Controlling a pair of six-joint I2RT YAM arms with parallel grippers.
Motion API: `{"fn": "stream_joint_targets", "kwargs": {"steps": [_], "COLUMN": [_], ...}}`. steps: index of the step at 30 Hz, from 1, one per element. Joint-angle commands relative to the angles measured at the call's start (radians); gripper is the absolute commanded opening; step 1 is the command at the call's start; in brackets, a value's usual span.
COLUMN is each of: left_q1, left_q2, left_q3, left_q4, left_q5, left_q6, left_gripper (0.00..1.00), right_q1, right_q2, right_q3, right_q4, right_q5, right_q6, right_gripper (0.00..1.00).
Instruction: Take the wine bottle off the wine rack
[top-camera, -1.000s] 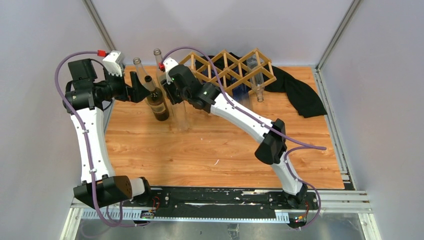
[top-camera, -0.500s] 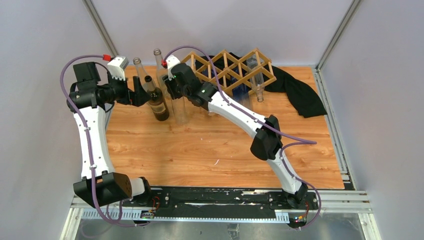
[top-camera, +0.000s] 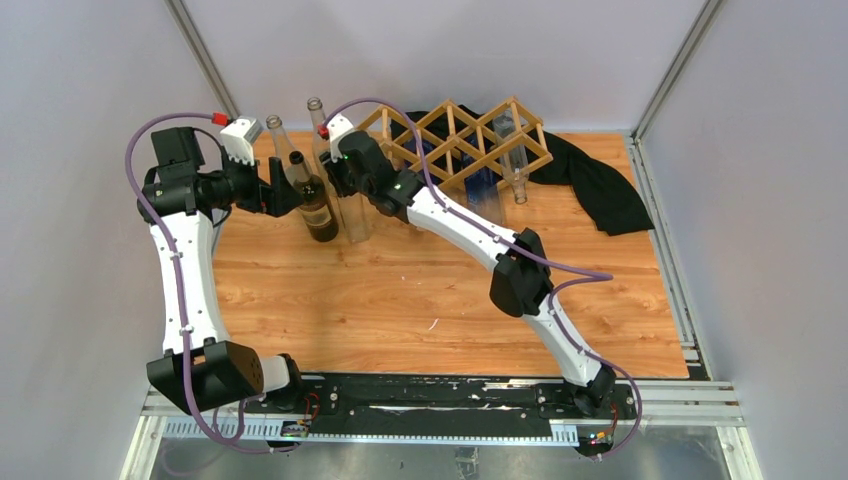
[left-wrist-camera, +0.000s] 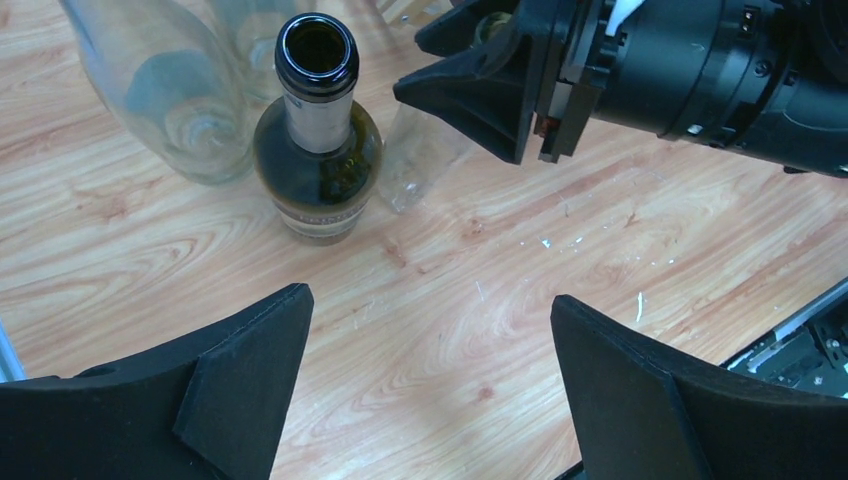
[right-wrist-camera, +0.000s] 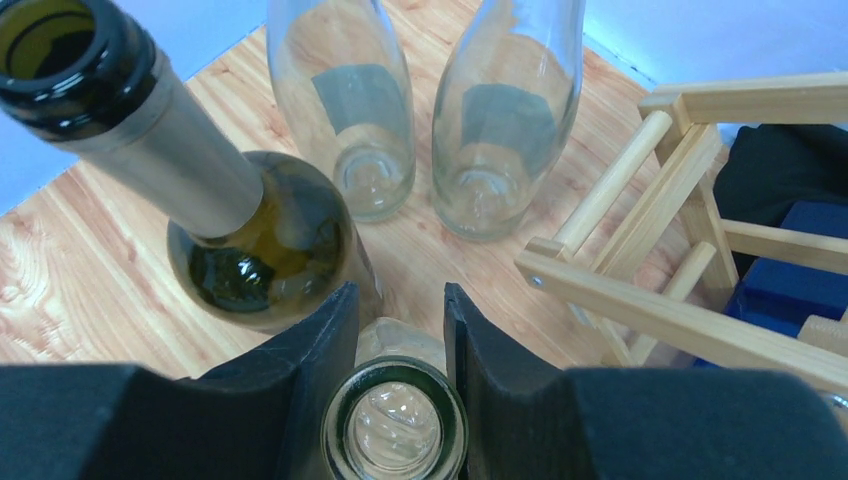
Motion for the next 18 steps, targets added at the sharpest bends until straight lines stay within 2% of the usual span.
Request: {"fn": "stream_joint_targets", "kwargs": {"steps": [1, 18], "left_q1": [0.007, 0.006], "left_q2": [0.008, 0.034], "left_q3": [-0.006, -0.010], "left_q4": [-0.010, -0.010], "left_q5": [0.041, 0.066], "left_q6": [0.014, 0.002], "left_gripper": [0.93, 0.92], "right_q1": [-0.026, -0.033], "right_q2": [0.022, 0.080], "right_q3": [0.052, 0.067], "right_q4": [0.108, 0.190], "right_q5": [0.000, -0.019], "right_q6": [-0.019, -0.023], "right_gripper": [0.00, 0.00]}}
